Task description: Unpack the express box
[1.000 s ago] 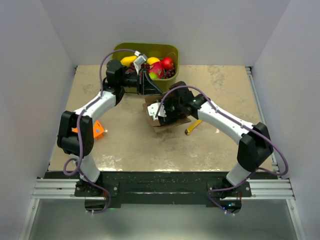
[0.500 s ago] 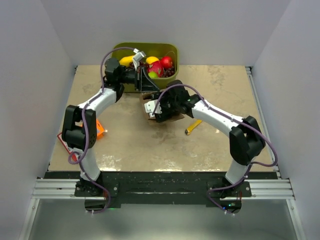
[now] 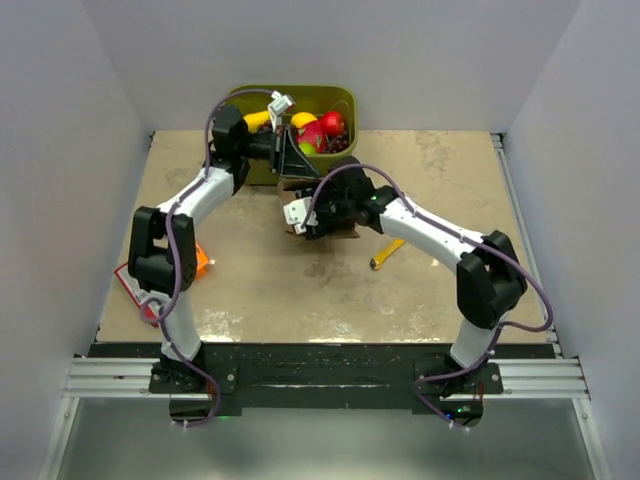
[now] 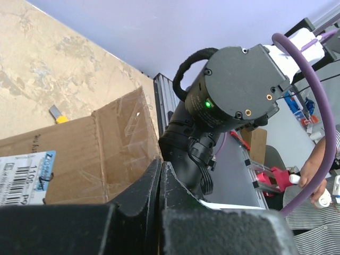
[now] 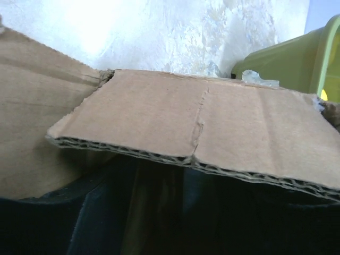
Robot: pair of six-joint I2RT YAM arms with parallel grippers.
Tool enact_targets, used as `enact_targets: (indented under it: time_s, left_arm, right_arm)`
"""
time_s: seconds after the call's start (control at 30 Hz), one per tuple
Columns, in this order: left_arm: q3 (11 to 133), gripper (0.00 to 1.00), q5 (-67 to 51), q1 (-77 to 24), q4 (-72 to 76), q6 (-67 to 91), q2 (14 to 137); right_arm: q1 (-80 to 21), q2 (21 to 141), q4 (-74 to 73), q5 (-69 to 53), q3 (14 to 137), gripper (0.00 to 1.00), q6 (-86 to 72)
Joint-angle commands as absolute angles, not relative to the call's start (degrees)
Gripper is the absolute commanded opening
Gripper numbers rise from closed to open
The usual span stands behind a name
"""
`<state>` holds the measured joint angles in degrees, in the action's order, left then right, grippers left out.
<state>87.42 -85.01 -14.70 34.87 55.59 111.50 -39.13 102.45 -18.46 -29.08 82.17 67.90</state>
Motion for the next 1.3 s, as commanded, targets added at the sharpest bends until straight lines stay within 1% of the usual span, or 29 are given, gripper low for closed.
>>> enact_targets:
  time_s: [0.0,0.03,0.07,0.1,0.17,0.2,0.23,0.27,0.3,0.4,0.47,0.53,0.57,0.6,0.63,0.67,0.77,0.87,0.9,0.93,1.03,1.1,1.17,1.2,1.27]
  left_arm:
    - [90.71,0.0,-88.94,-16.17,26.38,49.49,103.54]
    - [90.27,0.0,-88.86,-16.17,24.19,48.96,102.75]
    - [89.39,0.07,-88.6,-16.35,22.95,48.26,101.0]
    - [89.12,0.25,-88.59,-16.43,21.98,47.21,100.2]
    - [88.6,0.38,-88.77,-16.61,22.32,46.67,97.84]
    - [88.33,0.52,-88.33,-16.35,23.72,47.19,97.13]
    - [88.07,0.58,-87.9,-16.0,26.43,47.28,96.34]
    - [87.98,0.69,-86.93,-15.13,26.98,47.2,95.02]
    - [88.15,0.99,-86.75,-14.68,27.07,46.76,94.66]
    - [87.54,1.0,-85.26,-12.49,23.83,43.0,93.69]
    - [86.84,1.0,-82.02,-9.51,20.32,40.71,93.25]
    - [88.49,1.0,-78.77,-6.79,5.61,28.27,93.08]
    - [93.38,1.0,-70.31,-6.07,-5.34,20.12,93.34]
    - [96.04,1.0,-65.0,-5.89,-22.42,4.38,93.51]
    - [97.2,1.0,-60.78,-6.06,-26.33,-0.48,93.6]
    - [95.64,1.0,-55.08,-6.06,-27.93,-3.22,92.65]
    - [89.94,1.0,-51.69,-5.63,-30.05,-3.17,91.76]
    - [82.03,1.0,-52.47,-5.62,-30.24,-0.44,91.06]
    - [79.3,1.0,-52.3,-5.71,-27.28,2.17,90.45]
    - [73.88,1.0,-51.86,-5.63,-25.16,3.59,88.79]
    - [67.09,1.0,-50.02,-5.97,-19.0,5.97,86.32]
    - [65.75,1.0,-48.96,-6.15,-16.45,7.03,85.96]
    - [65.66,1.0,-47.91,-6.68,-15.74,6.68,86.04]
    - [65.57,1.0,-47.64,-6.85,-14.51,6.77,86.22]
    - [65.48,1.0,-46.94,-7.73,-13.54,7.29,87.18]
  right_arm:
    - [-39.46,93.44,-16.52,-27.16,78.5,0.64,68.56]
    - [-39.2,92.47,-17.13,-26.81,77.62,0.64,67.95]
    - [-39.03,90.55,-17.66,-26.02,76.74,0.64,67.68]
    - [-38.85,89.66,-18.36,-25.58,74.81,0.64,67.41]
    - [-38.06,86.59,-19.33,-24.88,72.52,0.64,66.01]
    - [-37.8,85.53,-19.68,-24.44,69.9,0.64,65.83]
    - [-37.62,84.47,-19.86,-24.17,68.48,0.64,65.31]
    - [-36.92,82.11,-19.78,-24.08,66.99,0.64,64.78]
    - [-36.57,81.13,-19.78,-24.34,64.54,0.64,64.17]
    - [-36.56,79.19,-20.22,-24.61,61.53,0.63,63.29]
    - [-36.47,79.36,-19.69,-24.0,61.35,0.63,61.97]
    - [-36.47,80.68,-18.73,-23.21,62.05,0.63,60.39]
    - [-36.47,81.12,-18.55,-22.94,62.4,0.63,59.86]
    - [-36.47,81.65,-18.28,-22.59,63.19,0.63,59.42]
    - [-36.47,81.65,-17.76,-21.72,63.45,0.63,59.24]
    - [-36.47,81.65,-17.41,-21.27,63.46,0.62,59.24]
    - [-36.3,80.51,-16.61,-20.39,62.23,0.62,59.59]
    - [-35.51,78.58,-17.66,-19.6,59.78,0.61,59.94]
    - [-35.16,77.79,-18.71,-19.34,58.9,0.61,60.2]
    - [-34.2,77.0,-19.59,-19.07,58.1,0.61,60.9]
    - [-30.52,71.82,-25.2,-19.25,55.11,0.61,62.39]
    - [-28.66,66.73,-32.73,-19.08,54.67,0.62,64.24]
    - [-25.24,61.38,-36.89,-18.98,54.67,0.63,66.0]
    - [-24.18,59.69,-40.39,-18.81,54.67,0.63,66.61]
    - [-21.01,57.67,-42.7,-18.55,54.49,0.64,66.97]
